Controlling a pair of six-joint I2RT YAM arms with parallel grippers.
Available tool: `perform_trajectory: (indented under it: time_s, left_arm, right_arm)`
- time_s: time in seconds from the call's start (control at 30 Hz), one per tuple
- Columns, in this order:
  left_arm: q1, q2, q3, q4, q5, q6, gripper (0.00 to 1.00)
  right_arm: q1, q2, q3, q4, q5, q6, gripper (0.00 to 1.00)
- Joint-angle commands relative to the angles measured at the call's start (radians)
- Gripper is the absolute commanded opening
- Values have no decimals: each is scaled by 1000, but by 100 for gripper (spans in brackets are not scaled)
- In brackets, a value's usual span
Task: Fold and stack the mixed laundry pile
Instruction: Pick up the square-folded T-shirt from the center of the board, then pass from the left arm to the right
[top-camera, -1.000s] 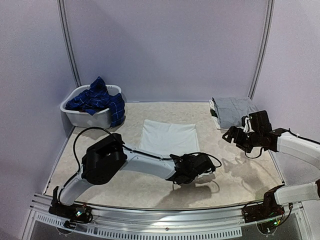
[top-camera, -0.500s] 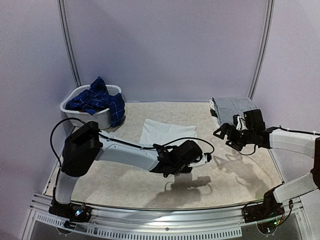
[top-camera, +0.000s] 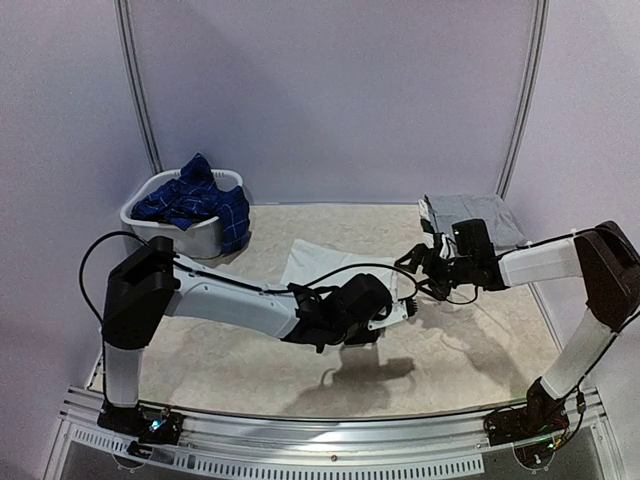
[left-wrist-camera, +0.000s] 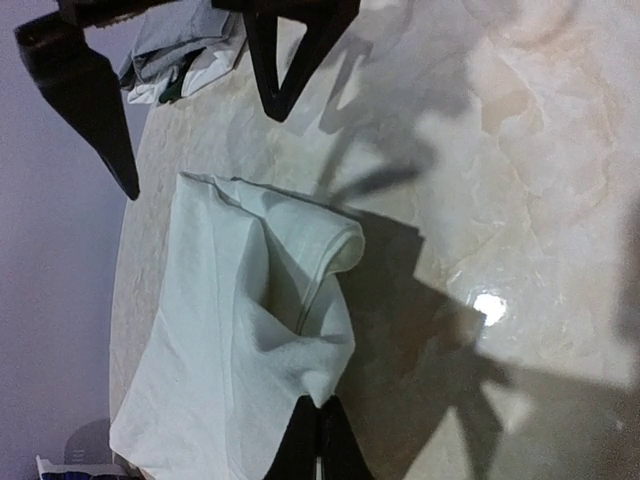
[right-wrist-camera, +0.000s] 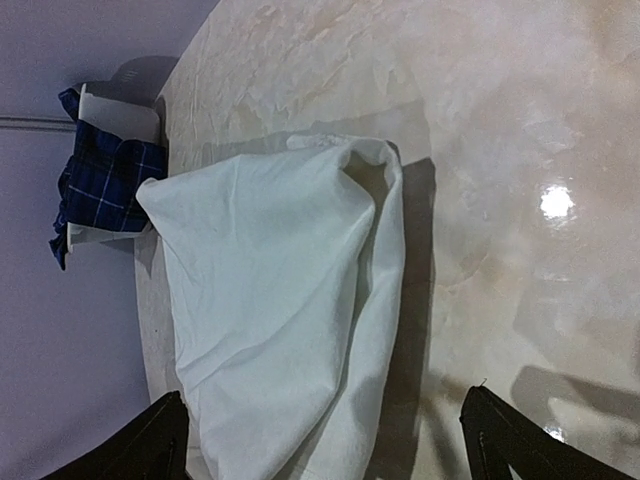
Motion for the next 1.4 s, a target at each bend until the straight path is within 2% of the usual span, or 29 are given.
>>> perform_trajectory:
  time_s: [0.0,0.23,0.53,0.7,0.87,0.97,1.13,1.17,1.2,1.27,1.3,1.37]
  left_arm:
    - [9,-54,-18,49,21,-36,0]
    - [9,-91,-48,68,36,-58,0]
    - [9,-95,-66,115,24,-70,0]
    - [9,-111,-81,132,28,-77,0]
    - [9,-112,-86,140,34,-80,0]
    - [9,-109,-90,143,35,-84,0]
    - [7,-122,-111,144,52,-85,2]
    - [5,-127,-120,139,63,-85,7]
    - [3,-133,-123,108,94,-88,17]
    - [-2,-142,-112,-13,165,-111,51]
    - [-9,-153,-111,-50,179,-129,61]
    - [-15,-199,-134,-85,211,-173,94]
  right_arm:
    - [23,86,37,94,-41,73,94]
    - [42,170,32,171,-49,135,86]
    - [61,287,40,341,-116,227,64]
    - [61,314,41,381,-122,252,62]
    - [61,338,53,406,-122,263,54]
    - [61,360,58,436,-125,272,42]
    - [61,394,72,477,-143,290,10]
    - [61,396,77,471,-144,288,7]
    - [61,397,83,461,-143,285,5]
    - [61,395,105,418,-140,267,2]
    - [61,394,119,388,-139,251,1]
    - [61,394,157,298,-133,200,0]
